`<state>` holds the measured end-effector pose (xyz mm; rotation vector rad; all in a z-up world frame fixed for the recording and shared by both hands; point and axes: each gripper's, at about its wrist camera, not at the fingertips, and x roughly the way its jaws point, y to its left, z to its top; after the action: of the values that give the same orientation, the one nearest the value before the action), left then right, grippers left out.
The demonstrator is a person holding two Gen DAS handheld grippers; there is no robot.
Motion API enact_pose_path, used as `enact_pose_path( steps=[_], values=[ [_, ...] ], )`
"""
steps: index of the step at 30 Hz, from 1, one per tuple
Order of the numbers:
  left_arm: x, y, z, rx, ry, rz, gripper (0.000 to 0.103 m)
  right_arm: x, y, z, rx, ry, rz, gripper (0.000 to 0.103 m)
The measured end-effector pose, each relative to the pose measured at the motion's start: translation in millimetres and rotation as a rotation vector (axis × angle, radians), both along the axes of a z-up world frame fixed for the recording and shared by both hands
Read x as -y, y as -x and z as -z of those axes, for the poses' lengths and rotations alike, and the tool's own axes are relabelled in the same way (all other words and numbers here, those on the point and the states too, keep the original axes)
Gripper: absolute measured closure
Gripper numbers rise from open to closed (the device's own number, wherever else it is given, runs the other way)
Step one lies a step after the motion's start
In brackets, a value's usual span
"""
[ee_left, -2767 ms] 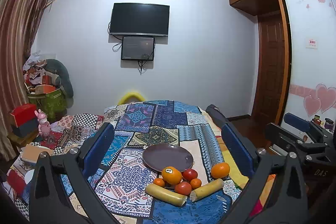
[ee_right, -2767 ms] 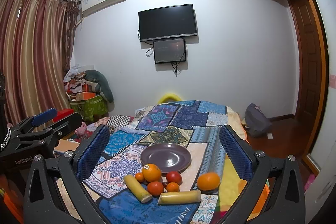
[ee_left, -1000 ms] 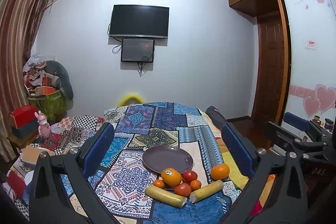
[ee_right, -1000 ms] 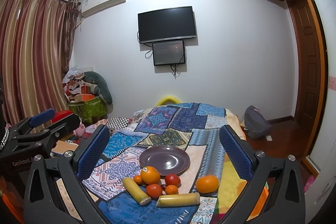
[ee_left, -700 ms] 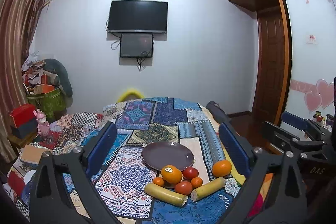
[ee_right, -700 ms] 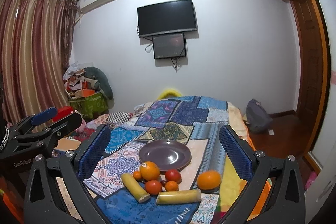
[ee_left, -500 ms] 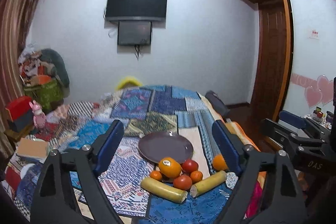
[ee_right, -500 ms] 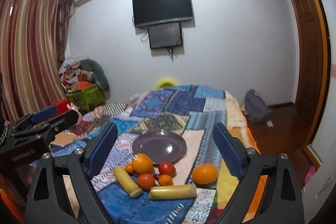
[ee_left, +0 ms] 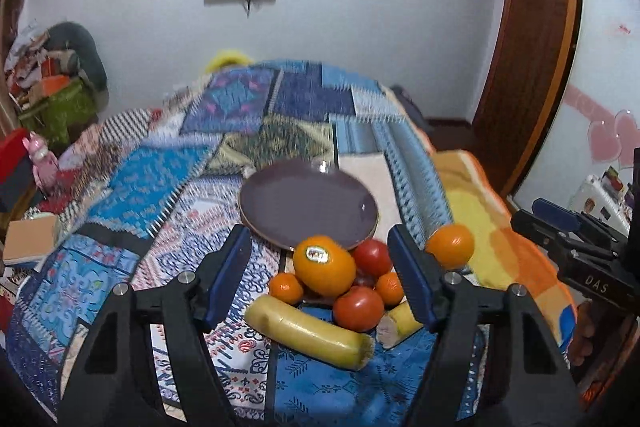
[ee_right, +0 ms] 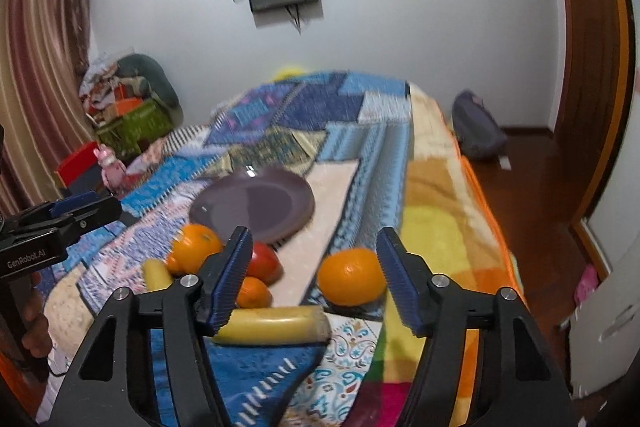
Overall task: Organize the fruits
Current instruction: 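Grasp the Dole-stickered orange with the left tool while the right tool grasps the other large orange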
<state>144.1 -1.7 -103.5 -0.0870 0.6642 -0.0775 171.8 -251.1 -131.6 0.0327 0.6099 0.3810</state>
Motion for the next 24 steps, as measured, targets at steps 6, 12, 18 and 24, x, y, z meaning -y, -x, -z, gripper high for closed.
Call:
enact_pose_path(
  steps=[6,12,18,24],
  values=[
    [-1.1,-35.0,33.8,-0.128,0.014,0.026,0.032,4.5,-24.0,23.1,-0.099,0.010,0.005,0.047],
    [-1.5,-58.7,57.0,-0.195,0.017,0.038,0.032,4.9,-44.1,48.2,-0.190,0.037,0.006,0.048],
    [0.7,-73.2,73.5,-0.244,0.032,0.052,0.032,4.8,-49.8,61.0,-0.226,0.059,0.009,0.047],
    [5.4,-84.8,88.0,-0.292,0.036,0.072,0.032,7.1,-53.4,60.2,-0.229,0.054,0.004,0.044]
  ],
)
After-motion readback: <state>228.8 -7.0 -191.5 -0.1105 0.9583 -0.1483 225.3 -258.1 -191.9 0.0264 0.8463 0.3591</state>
